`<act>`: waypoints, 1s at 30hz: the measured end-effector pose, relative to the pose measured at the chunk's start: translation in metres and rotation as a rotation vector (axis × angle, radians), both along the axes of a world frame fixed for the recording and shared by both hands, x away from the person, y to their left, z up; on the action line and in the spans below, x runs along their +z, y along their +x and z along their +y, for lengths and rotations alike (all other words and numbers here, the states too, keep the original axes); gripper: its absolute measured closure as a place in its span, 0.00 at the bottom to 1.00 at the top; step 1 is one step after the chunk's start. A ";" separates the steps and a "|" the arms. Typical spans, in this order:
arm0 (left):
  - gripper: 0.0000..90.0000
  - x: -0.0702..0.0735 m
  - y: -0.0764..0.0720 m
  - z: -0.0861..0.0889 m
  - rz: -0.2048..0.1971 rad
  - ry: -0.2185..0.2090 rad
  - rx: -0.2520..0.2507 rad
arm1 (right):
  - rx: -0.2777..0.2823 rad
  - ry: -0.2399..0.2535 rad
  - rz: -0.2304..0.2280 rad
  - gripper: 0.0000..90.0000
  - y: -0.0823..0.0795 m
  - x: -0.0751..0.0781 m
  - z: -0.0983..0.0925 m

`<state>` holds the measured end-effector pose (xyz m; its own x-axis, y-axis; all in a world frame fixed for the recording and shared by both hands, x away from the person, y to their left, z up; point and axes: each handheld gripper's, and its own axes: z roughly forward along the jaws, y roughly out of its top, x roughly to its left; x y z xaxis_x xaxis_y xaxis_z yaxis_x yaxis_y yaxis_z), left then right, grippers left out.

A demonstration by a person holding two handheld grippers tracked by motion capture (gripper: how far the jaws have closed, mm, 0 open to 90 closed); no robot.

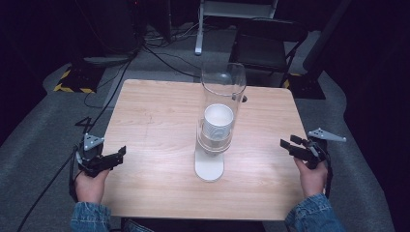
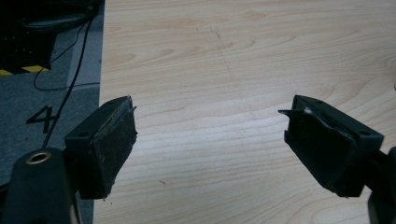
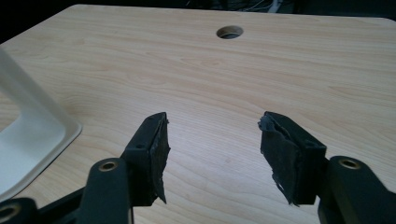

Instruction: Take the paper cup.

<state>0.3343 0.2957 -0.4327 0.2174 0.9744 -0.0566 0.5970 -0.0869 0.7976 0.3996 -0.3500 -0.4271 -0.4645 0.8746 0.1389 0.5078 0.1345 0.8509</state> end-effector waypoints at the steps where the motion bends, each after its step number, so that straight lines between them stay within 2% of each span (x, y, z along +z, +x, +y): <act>1: 0.18 0.000 0.000 0.000 0.001 -0.001 0.001 | 0.012 -0.008 -0.002 0.47 0.000 0.001 0.004; 5: 0.18 -0.001 0.001 0.000 0.003 -0.002 -0.003 | 0.045 -0.019 -0.011 0.46 -0.002 0.003 0.016; 7: 0.18 -0.001 0.001 0.000 0.007 -0.005 -0.004 | 0.064 -0.002 -0.002 0.46 -0.002 0.004 0.021; 8: 0.18 -0.001 0.001 0.000 0.009 -0.003 -0.008 | 0.094 0.029 0.016 0.44 -0.002 0.005 0.025; 10: 0.18 -0.002 0.002 -0.002 0.011 -0.002 -0.009 | 0.104 0.044 0.025 0.44 -0.002 0.005 0.029; 13: 0.18 -0.003 0.003 -0.003 0.019 0.004 -0.017 | 0.148 0.025 0.023 0.44 -0.006 0.007 0.044; 14: 0.19 -0.003 0.003 -0.004 0.023 0.004 -0.023 | 0.179 0.012 0.016 0.44 -0.007 0.008 0.056; 15: 0.19 -0.004 0.003 -0.004 0.023 0.005 -0.025 | 0.179 0.012 0.016 0.44 -0.007 0.008 0.056; 18: 0.19 -0.007 0.005 -0.005 0.037 0.009 -0.030 | 0.223 0.016 0.006 0.42 -0.009 0.012 0.076; 21: 0.19 -0.008 0.005 -0.005 0.046 0.006 -0.035 | 0.243 0.019 0.000 0.41 -0.010 0.014 0.087; 22: 0.19 -0.008 0.006 -0.006 0.050 0.012 -0.032 | 0.270 0.011 -0.008 0.41 -0.011 0.014 0.098; 30: 0.19 -0.009 0.007 -0.006 0.056 0.014 -0.043 | 0.347 -0.025 -0.020 0.40 -0.015 0.011 0.129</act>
